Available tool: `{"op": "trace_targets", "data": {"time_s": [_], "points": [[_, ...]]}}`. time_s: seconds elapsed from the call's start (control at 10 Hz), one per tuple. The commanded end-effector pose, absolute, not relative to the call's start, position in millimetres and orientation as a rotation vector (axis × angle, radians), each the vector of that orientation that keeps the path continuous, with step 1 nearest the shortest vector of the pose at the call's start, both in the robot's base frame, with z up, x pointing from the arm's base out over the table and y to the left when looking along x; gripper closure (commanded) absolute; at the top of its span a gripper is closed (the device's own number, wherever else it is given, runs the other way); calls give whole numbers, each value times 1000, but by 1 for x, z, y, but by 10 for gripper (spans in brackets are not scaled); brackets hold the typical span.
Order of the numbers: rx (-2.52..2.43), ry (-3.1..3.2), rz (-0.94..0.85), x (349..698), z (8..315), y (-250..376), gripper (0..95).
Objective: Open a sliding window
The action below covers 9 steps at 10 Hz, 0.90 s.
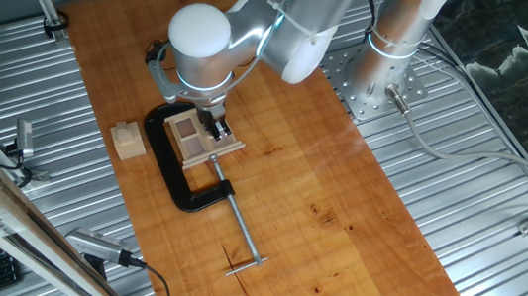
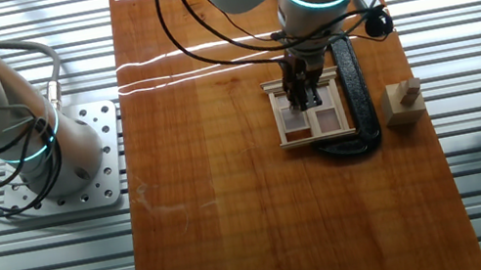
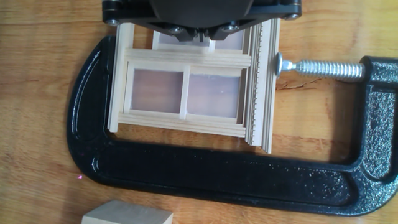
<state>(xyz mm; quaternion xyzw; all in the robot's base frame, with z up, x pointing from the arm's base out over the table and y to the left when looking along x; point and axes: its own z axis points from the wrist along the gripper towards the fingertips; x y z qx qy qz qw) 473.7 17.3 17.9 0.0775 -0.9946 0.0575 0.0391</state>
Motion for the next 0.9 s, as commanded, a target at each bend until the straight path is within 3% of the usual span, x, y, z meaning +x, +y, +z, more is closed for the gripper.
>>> {"op": "trace_targets", "data": {"time_s": [0.1,0.9], "points": [[241,-3049,177,474,19,17,950],[305,-3045,167,474,19,17,950]]}}
